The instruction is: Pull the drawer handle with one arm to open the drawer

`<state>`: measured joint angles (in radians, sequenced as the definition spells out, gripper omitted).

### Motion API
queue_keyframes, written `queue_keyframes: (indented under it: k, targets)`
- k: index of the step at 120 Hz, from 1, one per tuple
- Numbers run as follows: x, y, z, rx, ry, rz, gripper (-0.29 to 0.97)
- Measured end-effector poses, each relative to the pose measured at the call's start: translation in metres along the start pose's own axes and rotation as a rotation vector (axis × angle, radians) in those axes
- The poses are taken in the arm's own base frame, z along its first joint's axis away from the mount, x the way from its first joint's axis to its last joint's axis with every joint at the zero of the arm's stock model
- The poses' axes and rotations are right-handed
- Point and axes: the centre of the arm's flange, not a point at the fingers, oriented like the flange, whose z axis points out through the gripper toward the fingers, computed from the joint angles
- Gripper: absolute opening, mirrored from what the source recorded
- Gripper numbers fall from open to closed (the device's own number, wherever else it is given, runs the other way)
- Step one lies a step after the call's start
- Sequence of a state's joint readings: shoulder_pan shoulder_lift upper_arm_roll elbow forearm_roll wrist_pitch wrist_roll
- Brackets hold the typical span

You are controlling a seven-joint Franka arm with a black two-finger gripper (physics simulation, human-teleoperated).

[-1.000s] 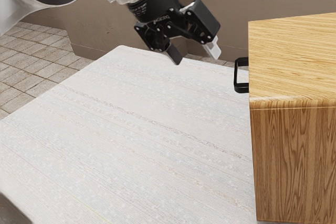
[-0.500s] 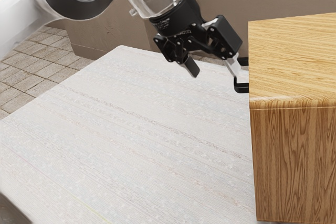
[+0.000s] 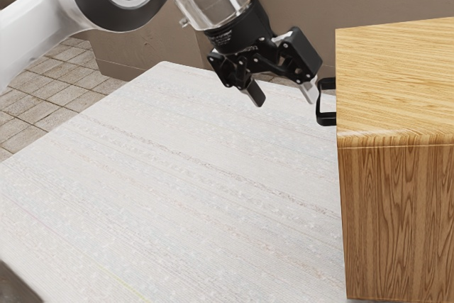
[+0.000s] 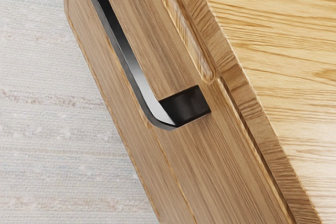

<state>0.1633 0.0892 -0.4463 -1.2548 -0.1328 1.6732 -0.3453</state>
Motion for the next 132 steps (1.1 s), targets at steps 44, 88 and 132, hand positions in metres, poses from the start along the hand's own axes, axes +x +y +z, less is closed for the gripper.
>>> queue_keyframes:
  k: [44, 88, 132]
  targets:
    - [0.009, -0.014, 0.008, 0.011, 0.004, -0.028, 0.68]
    - [0.025, -0.021, 0.029, 0.003, 0.02, -0.039, 0.68]
    - [0.03, -0.041, 0.03, 0.023, 0.03, -0.071, 0.68]
